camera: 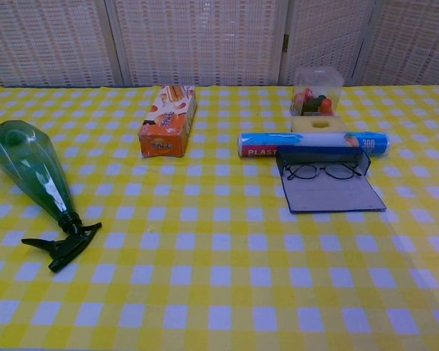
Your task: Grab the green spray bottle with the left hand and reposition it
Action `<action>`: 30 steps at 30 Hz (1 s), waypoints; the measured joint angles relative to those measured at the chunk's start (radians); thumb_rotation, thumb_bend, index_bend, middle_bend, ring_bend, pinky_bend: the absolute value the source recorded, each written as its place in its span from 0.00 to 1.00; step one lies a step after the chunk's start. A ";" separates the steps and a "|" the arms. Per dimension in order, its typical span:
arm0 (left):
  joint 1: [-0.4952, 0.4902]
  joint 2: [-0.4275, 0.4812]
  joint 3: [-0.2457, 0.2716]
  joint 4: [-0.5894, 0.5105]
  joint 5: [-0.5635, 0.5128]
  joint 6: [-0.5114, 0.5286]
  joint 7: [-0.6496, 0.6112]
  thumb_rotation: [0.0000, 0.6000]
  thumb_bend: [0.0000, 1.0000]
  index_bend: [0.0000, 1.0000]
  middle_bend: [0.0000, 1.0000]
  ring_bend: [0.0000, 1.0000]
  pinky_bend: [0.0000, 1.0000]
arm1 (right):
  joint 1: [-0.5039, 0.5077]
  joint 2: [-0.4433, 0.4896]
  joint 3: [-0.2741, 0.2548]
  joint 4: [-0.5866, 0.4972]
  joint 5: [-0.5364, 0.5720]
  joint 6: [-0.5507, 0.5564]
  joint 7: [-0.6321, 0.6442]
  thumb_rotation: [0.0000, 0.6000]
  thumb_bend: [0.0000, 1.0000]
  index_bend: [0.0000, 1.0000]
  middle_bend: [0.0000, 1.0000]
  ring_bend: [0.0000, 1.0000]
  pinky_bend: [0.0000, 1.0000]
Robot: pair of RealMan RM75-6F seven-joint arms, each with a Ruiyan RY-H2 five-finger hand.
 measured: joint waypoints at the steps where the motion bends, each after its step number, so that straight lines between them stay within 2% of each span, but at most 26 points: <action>1: 0.000 0.000 0.000 0.000 0.000 0.000 0.000 1.00 0.15 0.04 0.00 0.00 0.00 | 0.000 0.000 0.000 0.000 -0.001 0.000 0.001 1.00 0.34 0.00 0.00 0.00 0.00; 9: -0.003 -0.003 0.001 0.002 0.011 -0.002 0.000 1.00 0.15 0.04 0.00 0.00 0.00 | -0.006 0.003 -0.005 -0.002 -0.013 0.011 0.002 1.00 0.34 0.00 0.00 0.00 0.00; 12: -0.009 -0.009 0.001 0.012 0.022 -0.007 -0.008 1.00 0.15 0.06 0.04 0.09 0.02 | -0.013 0.005 -0.009 -0.003 -0.023 0.025 0.006 1.00 0.34 0.00 0.00 0.00 0.00; 13: -0.012 -0.011 0.001 0.017 0.025 -0.009 -0.014 1.00 0.15 0.07 0.10 0.15 0.07 | -0.014 0.006 -0.011 -0.004 -0.027 0.026 0.007 1.00 0.34 0.00 0.00 0.00 0.00; 15: -0.016 -0.018 -0.001 0.031 0.035 -0.011 -0.026 1.00 0.15 0.10 0.29 0.32 0.25 | -0.015 0.007 -0.016 -0.005 -0.037 0.027 0.007 1.00 0.34 0.00 0.00 0.00 0.00; 17: -0.020 -0.030 -0.001 0.043 0.056 -0.004 -0.040 1.00 0.15 0.14 0.65 0.63 0.60 | -0.017 0.008 -0.019 -0.007 -0.043 0.029 0.009 1.00 0.34 0.00 0.00 0.00 0.00; 19: -0.022 -0.045 -0.002 0.059 0.086 0.010 -0.064 1.00 0.15 0.21 0.91 0.89 0.86 | -0.020 0.011 -0.018 -0.008 -0.043 0.035 0.015 1.00 0.34 0.00 0.00 0.00 0.00; 20: -0.025 -0.058 -0.001 0.075 0.109 0.019 -0.087 1.00 0.15 0.26 0.99 0.97 0.96 | -0.020 0.012 -0.018 -0.008 -0.042 0.037 0.017 1.00 0.34 0.00 0.00 0.00 0.00; 23: -0.040 -0.093 0.003 0.114 0.165 0.029 -0.164 1.00 0.16 0.34 1.00 1.00 1.00 | -0.022 0.016 -0.016 -0.008 -0.043 0.039 0.027 1.00 0.34 0.00 0.00 0.00 0.00; 26: -0.075 -0.118 0.013 0.135 0.219 -0.003 -0.223 1.00 0.16 0.35 1.00 1.00 1.00 | -0.020 0.018 -0.015 -0.008 -0.041 0.034 0.031 1.00 0.34 0.00 0.00 0.00 0.00; 30: -0.128 -0.144 0.010 0.139 0.227 -0.083 -0.190 1.00 0.16 0.37 1.00 1.00 1.00 | -0.018 0.024 -0.013 -0.013 -0.032 0.024 0.036 1.00 0.34 0.00 0.00 0.00 0.00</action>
